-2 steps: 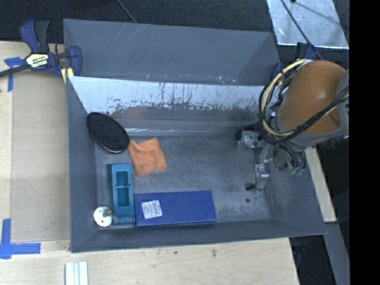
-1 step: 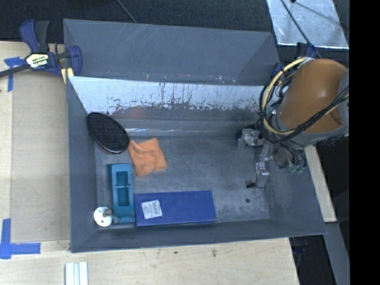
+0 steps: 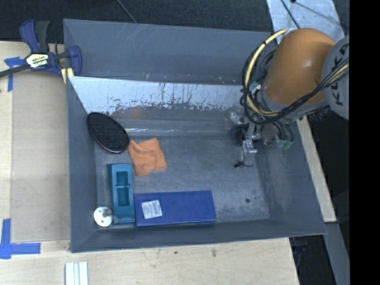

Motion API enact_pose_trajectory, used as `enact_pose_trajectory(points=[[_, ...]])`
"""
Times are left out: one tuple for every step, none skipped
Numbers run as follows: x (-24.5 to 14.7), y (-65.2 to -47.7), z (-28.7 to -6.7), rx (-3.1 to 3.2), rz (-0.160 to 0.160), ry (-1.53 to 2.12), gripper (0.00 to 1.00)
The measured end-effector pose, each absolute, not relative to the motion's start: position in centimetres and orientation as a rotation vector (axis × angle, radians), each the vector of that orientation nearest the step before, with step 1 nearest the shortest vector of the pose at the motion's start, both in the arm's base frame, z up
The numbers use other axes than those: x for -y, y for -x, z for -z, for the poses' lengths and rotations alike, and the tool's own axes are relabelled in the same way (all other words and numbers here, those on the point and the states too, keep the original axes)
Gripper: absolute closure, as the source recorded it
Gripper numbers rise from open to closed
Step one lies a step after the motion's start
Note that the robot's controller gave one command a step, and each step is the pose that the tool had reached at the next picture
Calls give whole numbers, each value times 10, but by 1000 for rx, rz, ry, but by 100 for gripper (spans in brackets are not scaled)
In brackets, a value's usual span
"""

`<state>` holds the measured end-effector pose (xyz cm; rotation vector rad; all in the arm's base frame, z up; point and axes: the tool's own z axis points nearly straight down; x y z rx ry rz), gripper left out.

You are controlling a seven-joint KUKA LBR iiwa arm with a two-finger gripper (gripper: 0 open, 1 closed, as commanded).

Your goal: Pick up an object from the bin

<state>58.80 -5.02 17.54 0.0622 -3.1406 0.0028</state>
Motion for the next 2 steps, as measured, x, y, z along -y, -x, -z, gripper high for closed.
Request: enact_pose_trajectory(points=[[16, -595, -154, 3154, 0, -114, 0], [7, -575, -124, 3142, 1, 70, 0]])
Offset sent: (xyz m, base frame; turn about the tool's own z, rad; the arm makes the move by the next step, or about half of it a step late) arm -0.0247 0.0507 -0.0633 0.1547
